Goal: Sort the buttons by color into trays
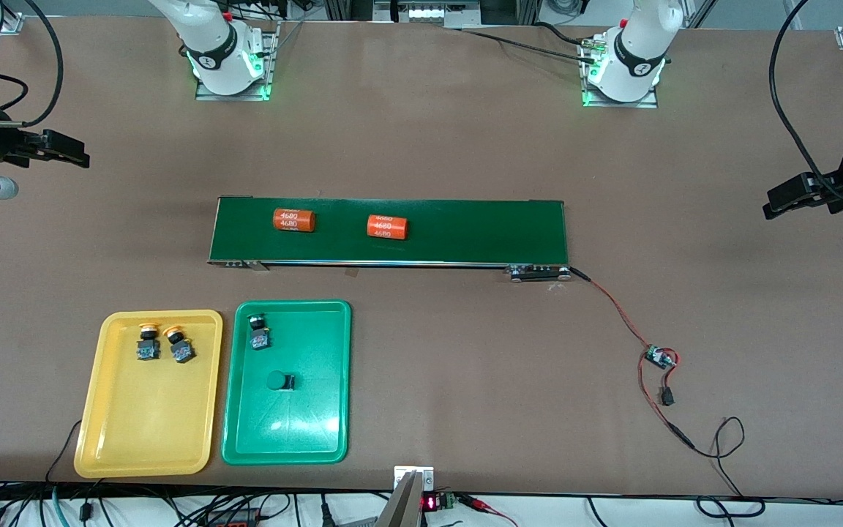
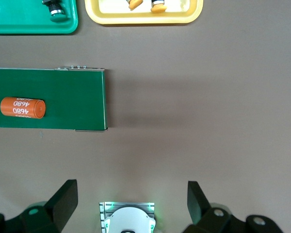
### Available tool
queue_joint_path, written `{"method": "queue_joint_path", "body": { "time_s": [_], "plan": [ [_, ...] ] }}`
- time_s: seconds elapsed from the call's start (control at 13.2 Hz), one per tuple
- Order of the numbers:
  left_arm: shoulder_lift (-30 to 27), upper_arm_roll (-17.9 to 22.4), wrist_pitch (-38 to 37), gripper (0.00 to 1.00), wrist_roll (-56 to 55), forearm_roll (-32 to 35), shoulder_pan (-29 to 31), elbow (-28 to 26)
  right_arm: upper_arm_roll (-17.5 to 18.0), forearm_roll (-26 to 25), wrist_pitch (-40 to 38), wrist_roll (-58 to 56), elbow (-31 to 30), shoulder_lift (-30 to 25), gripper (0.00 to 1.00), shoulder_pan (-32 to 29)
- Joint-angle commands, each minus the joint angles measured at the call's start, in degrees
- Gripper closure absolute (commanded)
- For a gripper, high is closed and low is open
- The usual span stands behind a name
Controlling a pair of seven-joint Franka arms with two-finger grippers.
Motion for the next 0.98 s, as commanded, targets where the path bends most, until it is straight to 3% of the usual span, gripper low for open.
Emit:
{"method": "queue_joint_path", "body": {
  "time_s": [0.0, 0.91],
  "plan": [
    [-1.88, -0.27, 0.57, 0.0, 0.22, 0.39, 0.28, -1.96, 0.45, -0.04, 0.6, -0.91, -0.14, -0.25, 0.0, -0.14],
    [-1.88, -0.27, 0.57, 0.0, 0.22, 0.39, 0.28, -1.96, 0.53, -0.21, 2.35, -0.38, -0.14, 0.01, 0.0, 0.83]
  ]
}}
